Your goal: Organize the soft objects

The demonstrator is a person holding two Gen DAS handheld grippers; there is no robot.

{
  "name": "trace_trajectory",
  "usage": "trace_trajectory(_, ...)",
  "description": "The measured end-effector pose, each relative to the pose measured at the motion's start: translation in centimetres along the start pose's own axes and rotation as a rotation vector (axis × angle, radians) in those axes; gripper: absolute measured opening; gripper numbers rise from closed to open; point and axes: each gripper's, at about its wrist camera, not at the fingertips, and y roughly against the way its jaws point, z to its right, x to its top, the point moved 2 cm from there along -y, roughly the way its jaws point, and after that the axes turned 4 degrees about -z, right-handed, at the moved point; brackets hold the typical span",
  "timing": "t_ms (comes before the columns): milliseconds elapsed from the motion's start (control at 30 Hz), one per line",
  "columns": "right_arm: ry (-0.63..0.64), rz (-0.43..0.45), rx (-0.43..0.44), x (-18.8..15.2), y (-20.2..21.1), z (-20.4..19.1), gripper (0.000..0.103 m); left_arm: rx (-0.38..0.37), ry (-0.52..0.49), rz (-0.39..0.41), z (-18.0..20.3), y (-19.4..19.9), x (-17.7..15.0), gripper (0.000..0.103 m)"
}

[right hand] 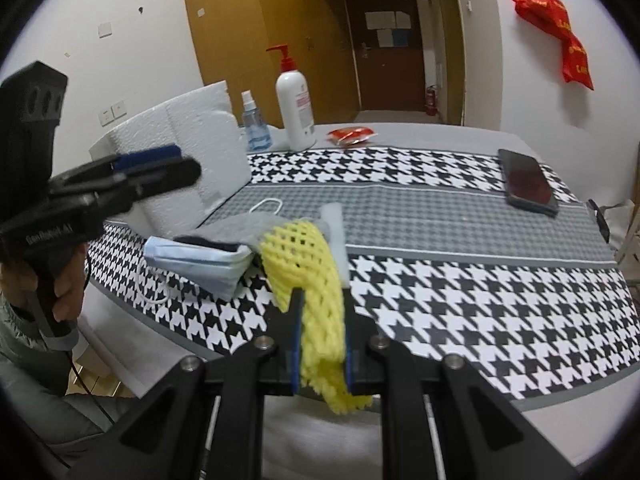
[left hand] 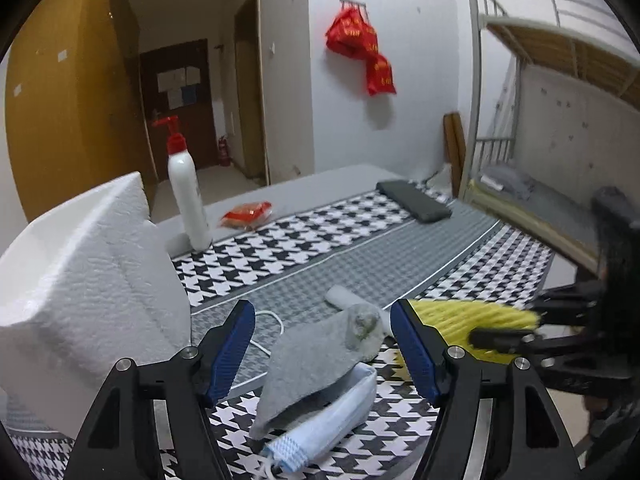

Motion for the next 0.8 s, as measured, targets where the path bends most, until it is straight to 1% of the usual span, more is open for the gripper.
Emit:
trace_trajectory(100,-0.017,0.012,-0.010,-0.1,0.4,0.5,0.019,-0.004,-0.018,-0.055,0.7,-1.8,0.1,0.071)
trace_trajectory(200,-0.041,0.017,-0.023,-0.2,0.6,1.2,0.019,0.021,-0.049,-0.079,1.6,-3.0,0.0,0.067)
trace_trajectory(300,-0.054,0.017,-0.034,-0.5,0.7,1.7,0.019,-0.007,-0.066,-0.107,2.2,-3.8,-0.1,0.066)
trace_trajectory(433,-0.070,0.022,-0.037,-0.9,1.1,2.3,0.019,-0.004,-0.125,-0.141,3.4,-5.2,-0.1,0.065)
trace_trajectory(467,-0.076,0.024,-0.037,-1.0,1.2,2.5,0.019,0.001,-0.134,-0.156,3.5,-5.7,-0.1,0.062)
trace_trajectory(500,-0.080,0.025,-0.037,-1.2,1.3,2.6,0.019,0.006,-0.139,-0.173,3.6,-6.2,-0.2,0.056)
trace_trajectory(533,-0.084,0.025,-0.038,-1.4,1.3,2.8,0.019,0.011,-0.146,-0.193,3.7,-6.7,-0.3,0.054)
trace_trajectory(633,-0.101,0.026,-0.041,-1.7,1.5,3.4,0.019,0.022,-0.161,-0.222,3.8,-7.7,-0.6,0.045)
trace_trajectory(700,-0.111,0.027,-0.042,-1.9,1.5,3.7,0.019,0.025,-0.165,-0.239,3.9,-8.3,-0.7,0.035)
trace_trajectory(800,-0.120,0.029,-0.042,-2.0,1.6,3.8,0.019,0.029,-0.174,-0.263,4.0,-8.9,-0.8,0.025)
